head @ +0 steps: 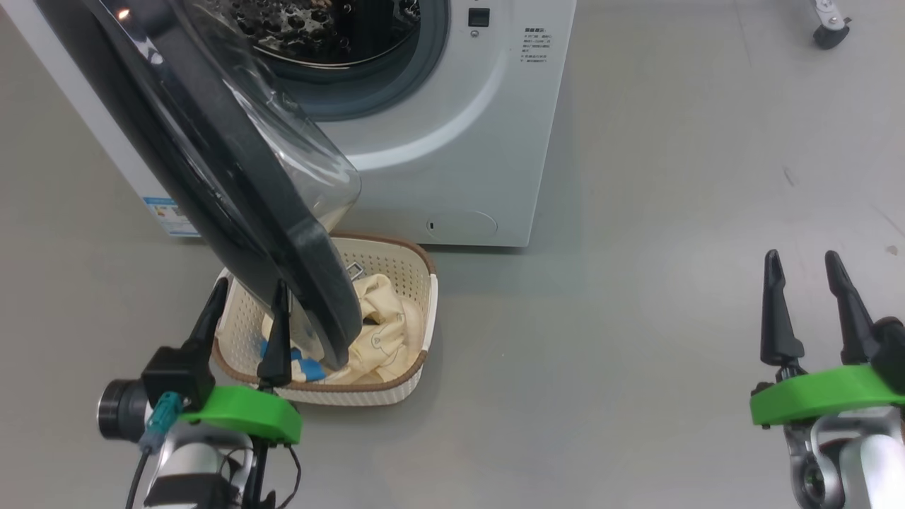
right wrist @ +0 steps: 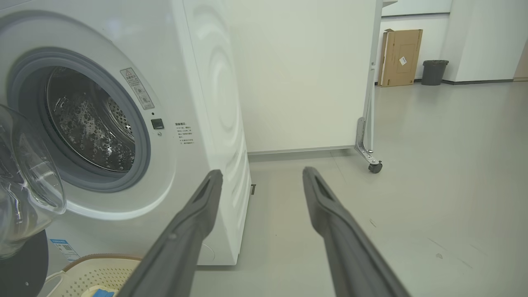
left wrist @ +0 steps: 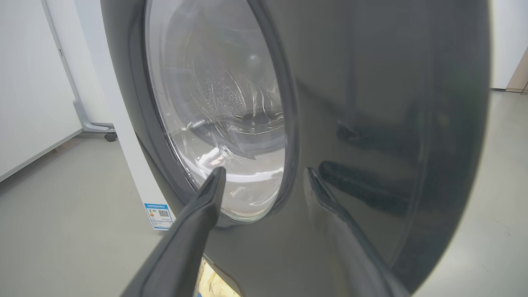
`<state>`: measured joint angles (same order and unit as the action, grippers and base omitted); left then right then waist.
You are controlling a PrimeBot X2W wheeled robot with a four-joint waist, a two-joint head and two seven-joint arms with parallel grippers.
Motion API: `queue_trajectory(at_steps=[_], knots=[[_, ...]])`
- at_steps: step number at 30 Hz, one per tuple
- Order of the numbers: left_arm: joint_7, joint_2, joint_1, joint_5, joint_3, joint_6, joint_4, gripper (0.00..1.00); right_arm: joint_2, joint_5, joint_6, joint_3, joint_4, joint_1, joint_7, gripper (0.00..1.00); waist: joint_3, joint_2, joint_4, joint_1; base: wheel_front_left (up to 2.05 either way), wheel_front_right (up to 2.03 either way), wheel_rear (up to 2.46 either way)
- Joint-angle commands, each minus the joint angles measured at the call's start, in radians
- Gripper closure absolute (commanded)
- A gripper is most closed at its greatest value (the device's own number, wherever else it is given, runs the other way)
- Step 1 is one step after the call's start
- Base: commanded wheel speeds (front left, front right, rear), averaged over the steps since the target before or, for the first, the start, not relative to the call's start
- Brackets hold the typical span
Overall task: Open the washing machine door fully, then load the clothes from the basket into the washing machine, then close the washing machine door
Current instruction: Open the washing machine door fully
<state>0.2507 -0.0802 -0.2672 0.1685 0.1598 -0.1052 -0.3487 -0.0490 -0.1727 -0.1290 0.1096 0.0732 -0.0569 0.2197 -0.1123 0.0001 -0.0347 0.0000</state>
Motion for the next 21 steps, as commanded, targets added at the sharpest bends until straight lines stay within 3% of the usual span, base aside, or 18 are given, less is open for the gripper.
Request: queue_trajectory(at_steps=[1, 21], knots=[[0.011, -0.026, -0.016, -0.004, -0.037, 0.001, 0.025, 0.00, -0.004, 0.020, -0.002, -0.021, -0.049, -0.008, -0.005, 0.00, 0.004, -0.0001, 0.001, 0.0000, 0.00, 0.00, 0.00], [0.011, -0.026, 0.007, 0.006, -0.031, 0.005, 0.012, 0.00, -0.001, 0.025, -0.002, -0.094, -0.127, 0.125, -0.044, 0.00, 0.028, -0.0001, 0.004, 0.0000, 0.00, 0.00, 0.00]])
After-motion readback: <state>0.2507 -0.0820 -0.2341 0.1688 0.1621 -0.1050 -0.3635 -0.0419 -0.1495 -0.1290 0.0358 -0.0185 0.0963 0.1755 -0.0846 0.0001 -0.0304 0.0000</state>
